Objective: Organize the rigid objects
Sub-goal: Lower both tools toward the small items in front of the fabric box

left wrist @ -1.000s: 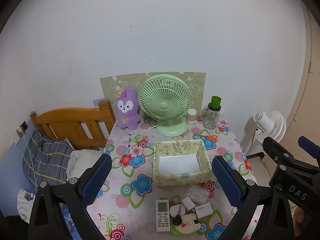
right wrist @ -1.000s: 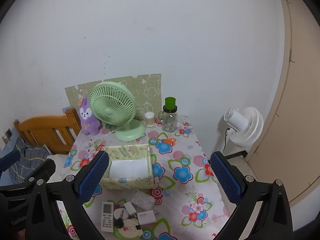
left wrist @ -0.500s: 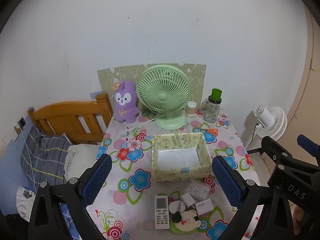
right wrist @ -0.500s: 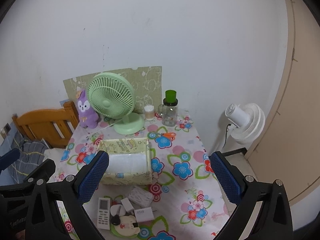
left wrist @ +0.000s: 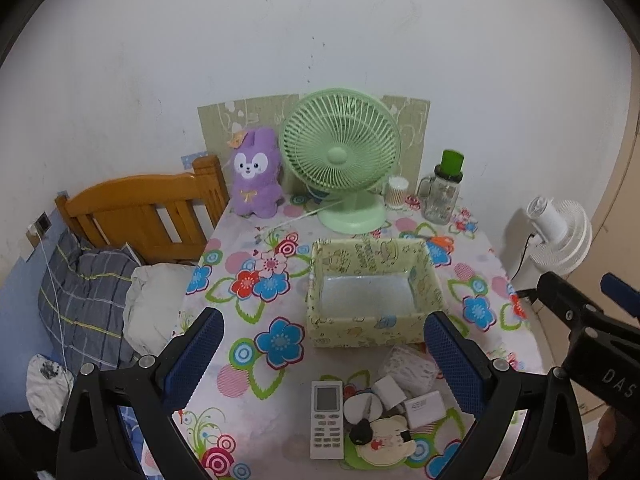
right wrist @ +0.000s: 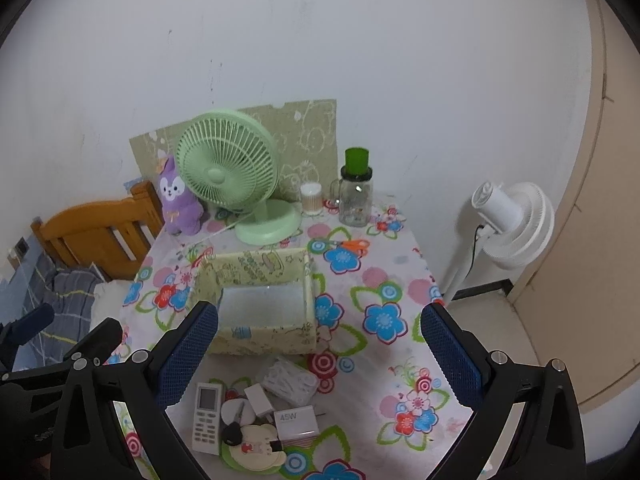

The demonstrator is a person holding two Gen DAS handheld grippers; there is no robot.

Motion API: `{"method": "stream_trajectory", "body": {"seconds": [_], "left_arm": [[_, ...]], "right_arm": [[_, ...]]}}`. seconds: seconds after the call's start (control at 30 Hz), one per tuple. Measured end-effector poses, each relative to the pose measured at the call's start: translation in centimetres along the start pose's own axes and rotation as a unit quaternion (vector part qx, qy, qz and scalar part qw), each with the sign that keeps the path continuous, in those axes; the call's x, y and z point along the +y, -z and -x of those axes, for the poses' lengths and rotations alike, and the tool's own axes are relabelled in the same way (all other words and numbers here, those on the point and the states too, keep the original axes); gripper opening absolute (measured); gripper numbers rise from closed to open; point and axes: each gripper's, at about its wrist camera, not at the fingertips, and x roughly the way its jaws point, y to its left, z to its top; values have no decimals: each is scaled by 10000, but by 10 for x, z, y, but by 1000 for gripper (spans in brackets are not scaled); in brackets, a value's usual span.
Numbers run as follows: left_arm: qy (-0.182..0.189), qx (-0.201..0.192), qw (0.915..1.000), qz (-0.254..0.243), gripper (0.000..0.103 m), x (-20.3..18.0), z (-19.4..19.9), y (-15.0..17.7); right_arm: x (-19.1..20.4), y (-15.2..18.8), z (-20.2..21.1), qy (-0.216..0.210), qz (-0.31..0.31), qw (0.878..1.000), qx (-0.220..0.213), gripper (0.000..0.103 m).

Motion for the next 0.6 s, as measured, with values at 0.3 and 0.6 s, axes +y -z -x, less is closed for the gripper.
{"method": "stream_trajectory", "body": {"seconds": [0.3, 0.6], "left_arm": [[219, 281, 9994, 2, 101, -6, -40, 25], [238, 529, 9983, 23, 101, -7, -76, 61]], "right_arm": [[-1, 26, -37, -124, -11, 9998, 169, 103], [-2, 59, -73, -58, 63, 9995, 295, 103]]}}
